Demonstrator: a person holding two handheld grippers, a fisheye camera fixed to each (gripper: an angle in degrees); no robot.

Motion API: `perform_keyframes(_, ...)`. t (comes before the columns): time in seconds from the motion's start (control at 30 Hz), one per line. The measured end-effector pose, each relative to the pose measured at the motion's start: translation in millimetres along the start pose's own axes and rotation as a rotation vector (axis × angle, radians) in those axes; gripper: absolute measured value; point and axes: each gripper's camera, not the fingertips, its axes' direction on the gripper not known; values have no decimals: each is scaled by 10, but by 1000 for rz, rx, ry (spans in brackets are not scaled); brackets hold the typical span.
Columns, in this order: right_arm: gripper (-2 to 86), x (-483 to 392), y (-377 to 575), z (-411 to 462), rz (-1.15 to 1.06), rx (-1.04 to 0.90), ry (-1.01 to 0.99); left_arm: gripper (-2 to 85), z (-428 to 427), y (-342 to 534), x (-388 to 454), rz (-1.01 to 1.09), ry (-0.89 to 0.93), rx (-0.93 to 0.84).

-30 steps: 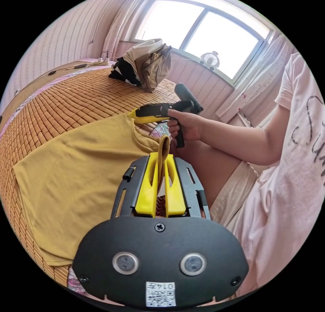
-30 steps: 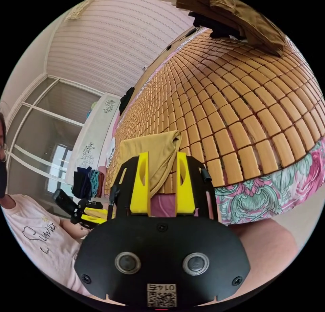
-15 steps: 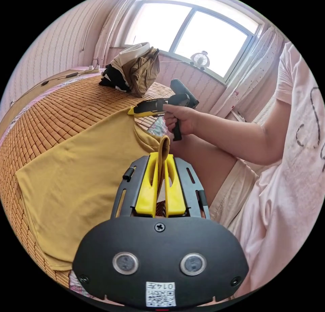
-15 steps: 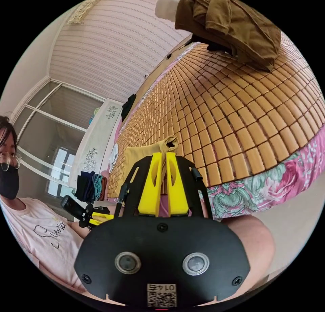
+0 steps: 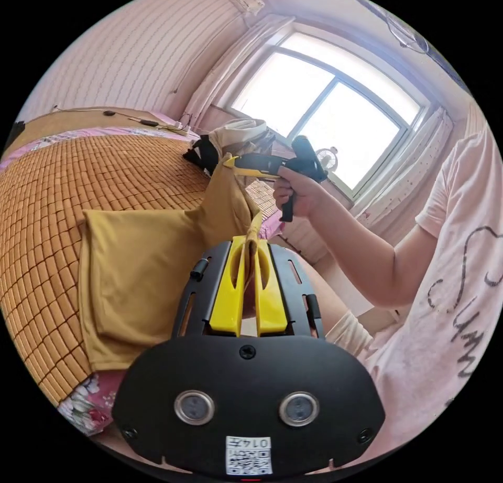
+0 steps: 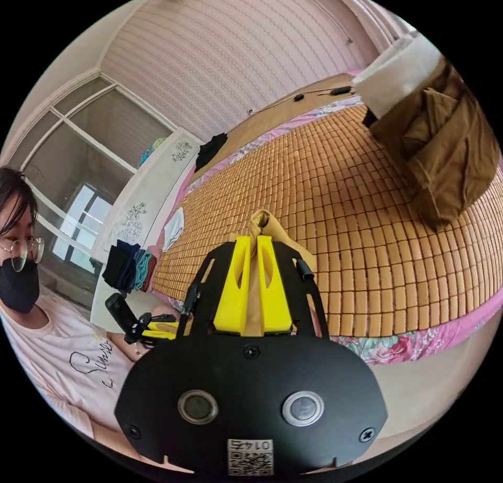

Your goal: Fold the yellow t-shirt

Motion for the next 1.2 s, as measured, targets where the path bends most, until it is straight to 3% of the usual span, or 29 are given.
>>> perform_keyframes(0.2, 15, -672, -432, 1459, -93, -175, 108, -7, -441, 169, -775, -157, -248, -97)
perform_keyframes(0.33, 18, -825, -559, 2161, -90, -246, 167, -9, -489, 288, -1247, -317, -238, -126)
perform_keyframes(0.5, 19, -1029, -744, 2170, -177, -176, 88, -9, -570, 284, -1330, -329, -194, -119)
perform_keyframes(0.6, 28, -1090, -873, 2221, -238, -184, 159, -9, -618, 243, -1316, -335, -169, -109)
perform_keyframes(0.8, 61, -1054, -1059, 2926, -317, -392, 325, -10, -555, 152, -1348, -333, -205, -142)
perform_keyframes(0.93, 10, -1167, -1131, 2838, -402, -334, 264, -9, -514, 84, -1377, -337, -207, -155)
perform_keyframes(1.1, 3, -1283, -1216, 2581, -540, -264, 124, -9, -677, -29, -1229, -348, -144, -122)
perform_keyframes(1.2, 11, -1293, -1379, 2758, -518, -304, 5, -8, -740, -25, -1121, -355, -204, -108)
